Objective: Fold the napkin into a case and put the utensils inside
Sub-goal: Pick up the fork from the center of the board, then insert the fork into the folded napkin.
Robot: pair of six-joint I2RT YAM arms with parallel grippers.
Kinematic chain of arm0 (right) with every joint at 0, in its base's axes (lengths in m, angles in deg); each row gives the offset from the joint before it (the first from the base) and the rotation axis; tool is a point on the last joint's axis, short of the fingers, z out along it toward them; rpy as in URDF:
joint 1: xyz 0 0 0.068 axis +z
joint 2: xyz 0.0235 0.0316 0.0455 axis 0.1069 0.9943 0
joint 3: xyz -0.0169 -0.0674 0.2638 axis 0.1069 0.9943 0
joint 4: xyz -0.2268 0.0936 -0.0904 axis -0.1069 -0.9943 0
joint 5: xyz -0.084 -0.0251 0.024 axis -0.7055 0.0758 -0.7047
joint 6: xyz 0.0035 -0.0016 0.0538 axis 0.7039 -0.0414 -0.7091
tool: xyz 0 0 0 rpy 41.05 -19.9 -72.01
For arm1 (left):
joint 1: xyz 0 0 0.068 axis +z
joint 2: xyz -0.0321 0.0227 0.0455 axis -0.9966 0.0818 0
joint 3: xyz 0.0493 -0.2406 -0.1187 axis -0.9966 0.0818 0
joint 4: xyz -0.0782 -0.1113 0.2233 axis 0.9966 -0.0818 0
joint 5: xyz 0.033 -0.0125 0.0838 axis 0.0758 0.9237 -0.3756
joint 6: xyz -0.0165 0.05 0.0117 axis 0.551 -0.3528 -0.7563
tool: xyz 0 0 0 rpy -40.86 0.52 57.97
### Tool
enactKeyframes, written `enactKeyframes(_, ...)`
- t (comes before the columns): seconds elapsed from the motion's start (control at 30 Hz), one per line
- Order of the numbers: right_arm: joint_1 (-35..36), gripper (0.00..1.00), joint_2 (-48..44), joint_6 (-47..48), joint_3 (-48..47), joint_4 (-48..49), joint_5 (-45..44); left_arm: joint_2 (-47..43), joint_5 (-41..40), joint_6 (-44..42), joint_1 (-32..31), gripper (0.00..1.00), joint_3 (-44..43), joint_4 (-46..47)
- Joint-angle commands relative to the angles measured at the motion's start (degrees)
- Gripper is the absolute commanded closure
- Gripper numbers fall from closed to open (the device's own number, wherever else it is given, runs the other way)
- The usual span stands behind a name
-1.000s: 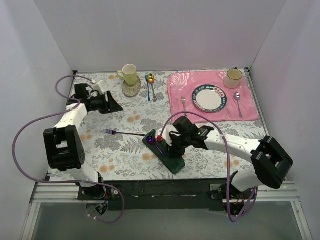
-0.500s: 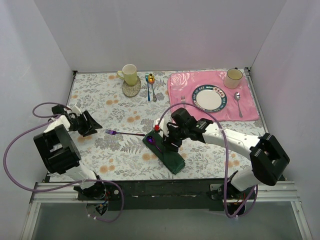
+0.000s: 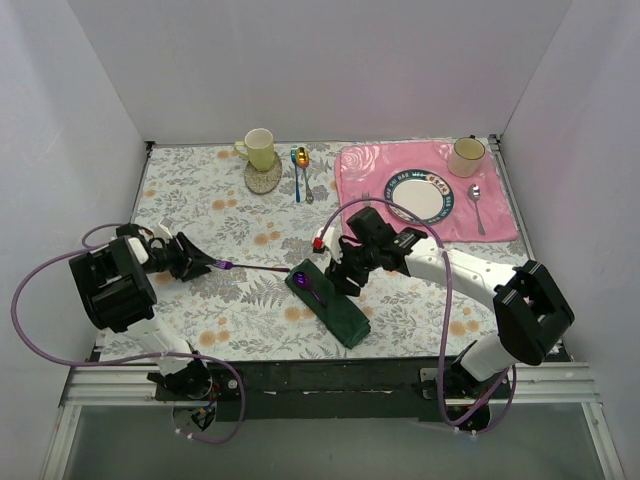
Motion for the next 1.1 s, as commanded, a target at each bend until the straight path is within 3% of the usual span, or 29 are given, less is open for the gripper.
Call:
enactKeyframes(0.0,-0.89,0.35,0.23,-0.41,-2.73,-0.96,1.75,1.17,-0.56,0.86,-0.57,0.61,0.92,4.00)
enactKeyframes(0.17,-1.42,0.35,0.75,-0.32,-2.73,-1.05,1.75,2.76,-0.39,1.12,-1.18,0.74,1.62,6.02)
enactKeyframes(0.4,-2.39,0.36,1.98,-0.15,-3.87,-1.67,2.01,4.51,-1.53,1.21,-2.50,0.78,0.48,7.78)
enactKeyframes(0.53,-2.73,0.37,2.33,-0.15,-4.49,-2.01,2.02,4.87,-1.62,1.48,-3.20,1.00,-0.48,8.58)
enactKeyframes(0.57,-2.82,0.37,2.34,-0.15,-4.58,-1.93,2.01,4.69,-2.31,1.13,-3.20,1.00,-1.27,8.14)
enactKeyframes(0.7,-4.14,0.37,2.16,-0.15,-4.58,-2.11,2.01,5.38,-4.00,-2.99,-0.49,1.00,-12.24,4.81)
enactKeyframes(0.73,-4.40,0.36,1.99,-0.06,-4.49,-2.19,2.36,6.35,-2.08,-7.01,0.65,1.00,-20.10,0.79)
enactKeyframes(0.83,-5.20,0.33,1.11,0.20,-4.05,-2.28,3.15,9.17,3.36,-12.31,1.37,1.00,-32.34,-5.98)
enactKeyframes(0.97,-5.99,0.18,0.05,1.52,-3.44,-3.25,3.77,12.51,11.03,-23.96,0.49,1.00,-43.53,-17.41)
enactKeyframes(1.07,-6.51,0.03,-1.18,2.92,-2.30,-3.95,3.86,12.34,15.23,-29.53,-1.88,1.00,-45.40,-24.29)
